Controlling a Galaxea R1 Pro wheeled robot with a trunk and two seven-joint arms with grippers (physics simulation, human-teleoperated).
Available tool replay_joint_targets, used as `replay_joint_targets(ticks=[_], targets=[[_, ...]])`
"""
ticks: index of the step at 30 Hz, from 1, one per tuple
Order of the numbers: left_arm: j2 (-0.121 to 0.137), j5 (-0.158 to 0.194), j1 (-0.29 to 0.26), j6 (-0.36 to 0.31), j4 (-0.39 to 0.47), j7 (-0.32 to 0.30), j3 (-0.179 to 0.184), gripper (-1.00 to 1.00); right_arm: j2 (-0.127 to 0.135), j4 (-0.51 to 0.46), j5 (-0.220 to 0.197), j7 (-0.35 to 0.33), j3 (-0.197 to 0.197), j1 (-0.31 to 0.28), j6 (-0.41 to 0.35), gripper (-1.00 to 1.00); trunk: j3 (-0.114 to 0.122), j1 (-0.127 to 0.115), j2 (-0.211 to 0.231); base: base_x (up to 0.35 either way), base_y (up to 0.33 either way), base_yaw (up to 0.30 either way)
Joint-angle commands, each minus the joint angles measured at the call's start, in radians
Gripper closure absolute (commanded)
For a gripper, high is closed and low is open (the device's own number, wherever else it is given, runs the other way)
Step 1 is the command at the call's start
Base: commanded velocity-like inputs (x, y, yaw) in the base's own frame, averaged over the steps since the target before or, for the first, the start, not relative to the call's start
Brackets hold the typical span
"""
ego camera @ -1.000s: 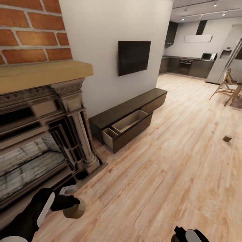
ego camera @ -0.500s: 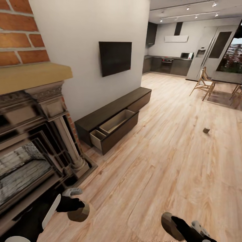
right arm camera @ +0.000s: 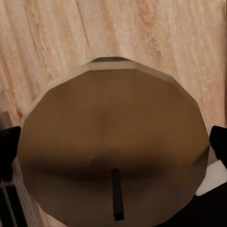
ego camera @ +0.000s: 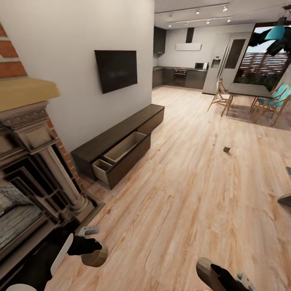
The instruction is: Place each of the two pumpkins and all three candles from the living room inside a cabinet in the living room (use any cabinet), then make sure every cabinet is closed, and position the cauldron so it is next to a table in the living room.
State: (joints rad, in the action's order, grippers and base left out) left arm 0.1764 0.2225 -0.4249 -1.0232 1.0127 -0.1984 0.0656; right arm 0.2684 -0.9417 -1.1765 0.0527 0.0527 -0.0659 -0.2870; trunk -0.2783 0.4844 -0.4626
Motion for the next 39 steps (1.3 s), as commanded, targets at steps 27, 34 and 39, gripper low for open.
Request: replay_joint_targets(ticks=[27,34,39], targets=[[0.0,0.0,0.0,0.002,0.0,0.002,0.002,1.0,-0.008,0.017,0.004,-0.002,0.0,0.0,0.008,1.0,0.007,0.0,0.0,0.194,0.0,-0.256],[0.0,0.0,0.0,0.002,0.0,0.002,0.002,1.0,-0.01,0.022,0.004,-0.002,-0.001,0.0,0.01,1.0,0.008,0.0,0.0,0.321,0.0,-0.014],[0.0,0.0,0.0,0.002,0.0,0.002,0.002,1.0,-0.013,0.023,0.006,-0.002,-0.001,0.0,0.011,1.0,0.008,0.0,0.0,0.321,0.0,-0.034]])
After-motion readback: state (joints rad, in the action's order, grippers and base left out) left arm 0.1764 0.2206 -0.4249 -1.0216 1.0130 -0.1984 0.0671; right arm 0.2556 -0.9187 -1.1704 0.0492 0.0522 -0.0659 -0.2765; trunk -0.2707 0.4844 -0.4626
